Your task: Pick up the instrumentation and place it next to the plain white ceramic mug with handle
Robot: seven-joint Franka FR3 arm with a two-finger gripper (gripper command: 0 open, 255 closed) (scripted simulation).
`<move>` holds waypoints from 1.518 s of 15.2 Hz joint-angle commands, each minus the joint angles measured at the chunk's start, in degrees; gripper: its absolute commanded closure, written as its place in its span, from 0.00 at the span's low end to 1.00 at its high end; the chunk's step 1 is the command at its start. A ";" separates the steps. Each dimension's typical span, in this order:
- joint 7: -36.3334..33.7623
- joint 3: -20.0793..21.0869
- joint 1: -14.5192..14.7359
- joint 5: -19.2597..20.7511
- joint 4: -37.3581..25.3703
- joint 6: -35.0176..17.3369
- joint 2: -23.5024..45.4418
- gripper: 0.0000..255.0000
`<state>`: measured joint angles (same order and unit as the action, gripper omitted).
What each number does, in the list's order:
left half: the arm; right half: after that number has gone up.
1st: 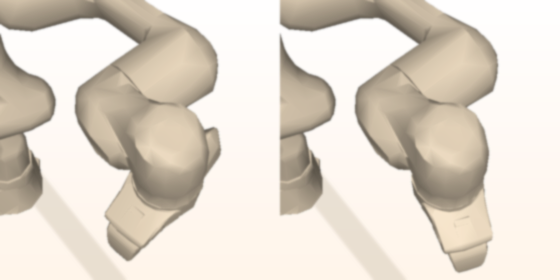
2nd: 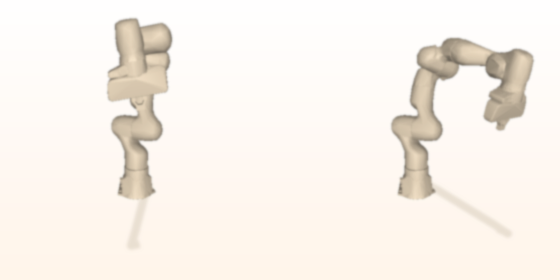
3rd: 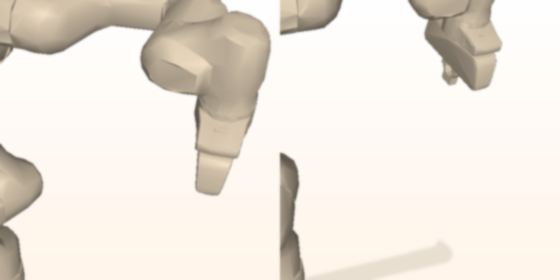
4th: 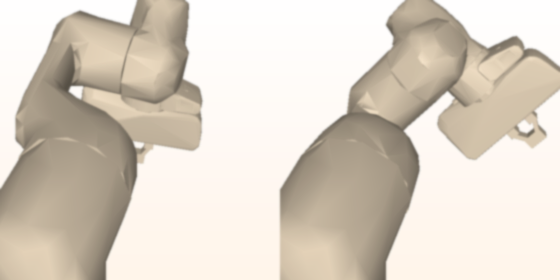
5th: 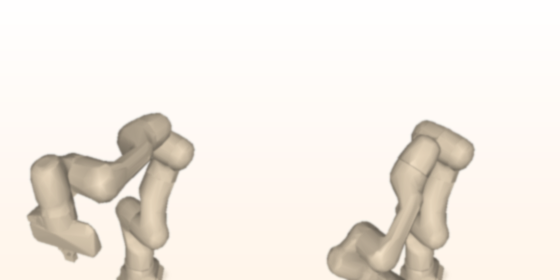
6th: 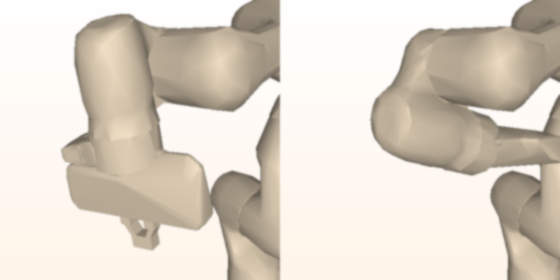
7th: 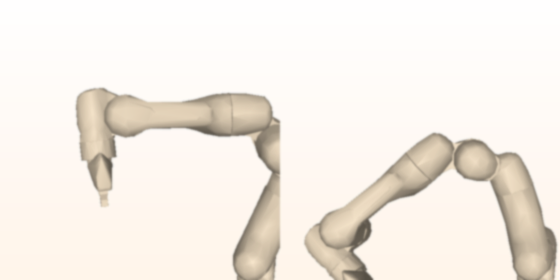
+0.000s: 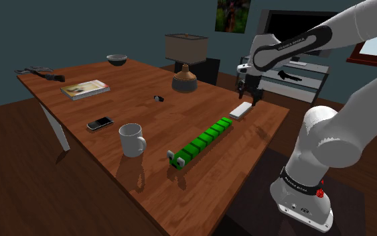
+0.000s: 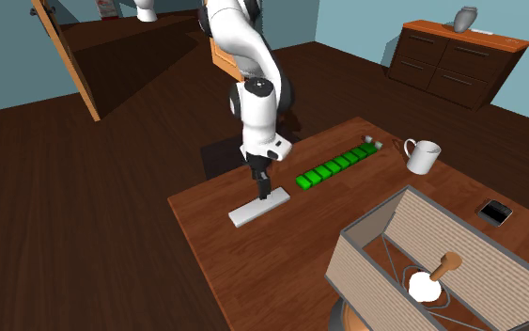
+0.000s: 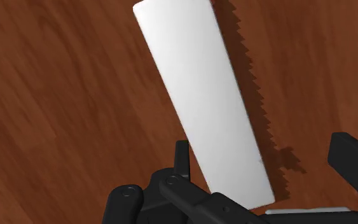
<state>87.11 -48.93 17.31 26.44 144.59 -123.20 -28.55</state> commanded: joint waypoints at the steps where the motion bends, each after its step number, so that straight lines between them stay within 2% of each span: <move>1: 8.53 -6.03 4.74 -2.25 -1.82 -4.02 4.79 0.00; 2: 10.93 -7.88 6.39 -3.29 -2.44 -5.06 6.28 0.00; 10: 13.40 -13.12 10.04 -6.08 0.04 -12.71 12.01 0.00; 17: 13.41 -13.11 10.03 -6.09 0.04 -12.71 12.02 0.00; 18: 13.41 -13.12 10.03 -6.09 0.04 -12.71 12.02 1.00; 23: 13.39 -13.11 10.05 -6.11 0.05 -12.74 12.04 1.00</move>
<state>100.53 -62.01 27.35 20.37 144.56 -135.91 -16.55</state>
